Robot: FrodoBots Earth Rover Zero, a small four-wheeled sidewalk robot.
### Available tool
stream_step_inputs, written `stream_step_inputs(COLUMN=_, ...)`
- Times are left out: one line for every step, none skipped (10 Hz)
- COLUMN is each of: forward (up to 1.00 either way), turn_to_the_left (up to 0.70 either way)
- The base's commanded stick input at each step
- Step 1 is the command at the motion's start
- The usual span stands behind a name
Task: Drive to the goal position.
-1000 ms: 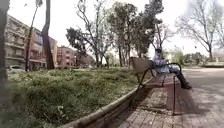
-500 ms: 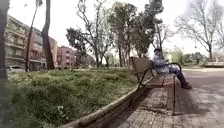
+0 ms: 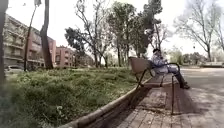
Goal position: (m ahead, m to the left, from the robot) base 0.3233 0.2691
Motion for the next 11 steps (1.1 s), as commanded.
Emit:
stream_step_inputs(forward=0.0, turn_to_the_left=-0.45)
stream_step_inputs(forward=0.0, turn_to_the_left=-0.45)
stream_step_inputs(forward=0.0, turn_to_the_left=-0.45)
stream_step_inputs(forward=0.0, turn_to_the_left=-0.45)
stream_step_inputs(forward=0.0, turn_to_the_left=-0.35)
stream_step_inputs(forward=0.0, turn_to_the_left=-0.19)
stream_step_inputs(forward=0.0, turn_to_the_left=-0.03)
stream_step_inputs(forward=0.0, turn_to_the_left=0.0)
stream_step_inputs(forward=0.0, turn_to_the_left=-0.11)
stream_step_inputs(forward=0.0, turn_to_the_left=-0.45)
stream_step_inputs(forward=0.0, turn_to_the_left=-0.45)
